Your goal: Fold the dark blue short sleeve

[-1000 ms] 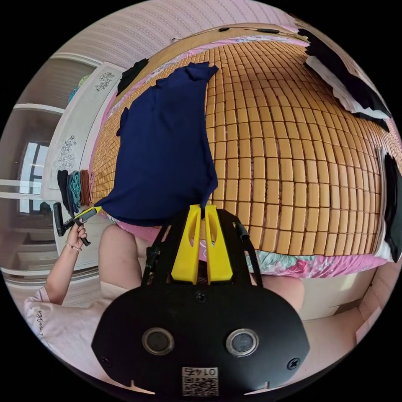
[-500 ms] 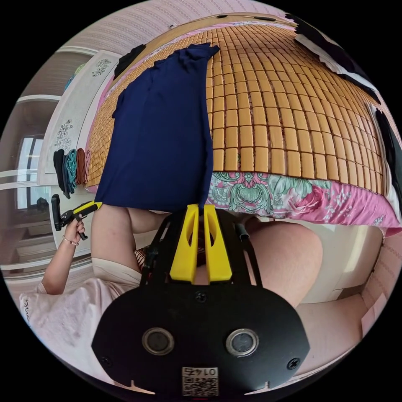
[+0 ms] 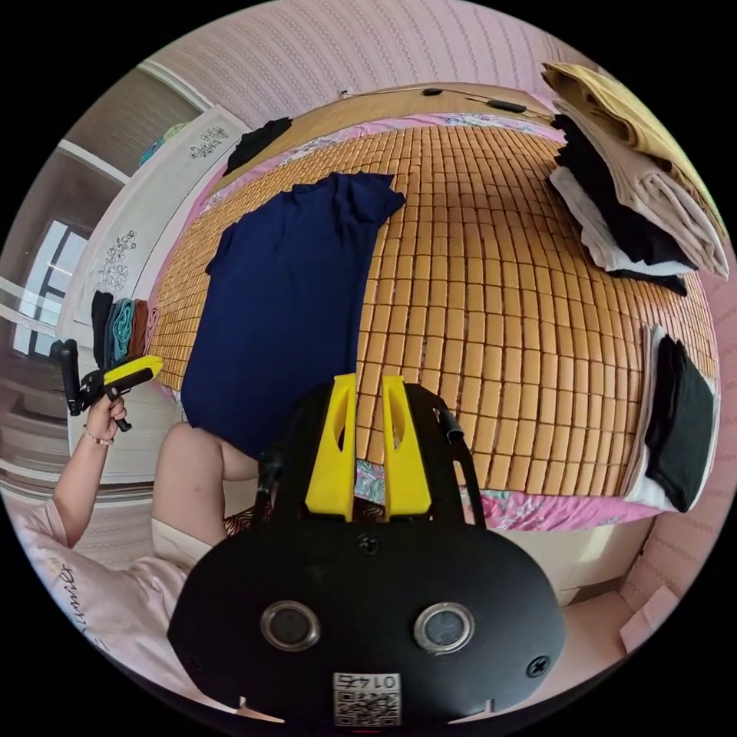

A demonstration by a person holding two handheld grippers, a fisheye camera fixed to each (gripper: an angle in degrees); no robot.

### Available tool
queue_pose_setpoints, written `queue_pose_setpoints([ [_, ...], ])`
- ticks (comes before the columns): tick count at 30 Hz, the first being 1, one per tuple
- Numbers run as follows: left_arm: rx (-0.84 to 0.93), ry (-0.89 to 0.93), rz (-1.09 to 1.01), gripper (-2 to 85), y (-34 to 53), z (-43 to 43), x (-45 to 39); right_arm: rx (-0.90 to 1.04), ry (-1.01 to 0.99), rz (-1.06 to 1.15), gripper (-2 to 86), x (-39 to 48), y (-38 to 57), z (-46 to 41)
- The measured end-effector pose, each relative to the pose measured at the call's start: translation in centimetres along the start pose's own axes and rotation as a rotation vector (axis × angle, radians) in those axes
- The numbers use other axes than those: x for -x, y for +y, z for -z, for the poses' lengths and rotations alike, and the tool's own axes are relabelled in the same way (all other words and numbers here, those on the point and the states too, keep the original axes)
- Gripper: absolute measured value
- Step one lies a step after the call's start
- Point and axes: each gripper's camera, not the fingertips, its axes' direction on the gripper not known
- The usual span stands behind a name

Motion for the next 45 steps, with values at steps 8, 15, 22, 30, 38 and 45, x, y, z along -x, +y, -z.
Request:
queue_pose_setpoints([
  [8,-0.091,0.138,-0.157,4.4,-19.5,-9.9,-1.0,-0.056,0.085,0.083,10.7,0.9,-18.3,-5.6],
  [15,-0.064,0.201,-0.227,4.5,-27.5,-15.8,-0.8,-0.044,0.021,-0.062,3.5,-1.2,-25.2,-10.1],
  [22,-0.026,0.203,-0.315,4.6,-33.1,-17.6,-2.7,-0.107,0.066,-0.245,3.1,-2.3,-19.8,-5.8],
  [30,0.116,0.191,-0.404,5.0,-41.5,-24.0,-8.6,-0.047,0.002,-0.266,3.9,-1.9,-20.9,-5.5],
  [38,0.201,0.152,-0.414,4.9,-43.8,-29.1,-11.8,0.012,-0.012,-0.102,-0.6,1.5,-26.5,-7.5],
  [45,0.110,0.232,-0.280,5.2,-42.2,-25.7,-7.6,0.030,-0.021,-0.167,-0.8,2.8,-29.8,-6.7],
])
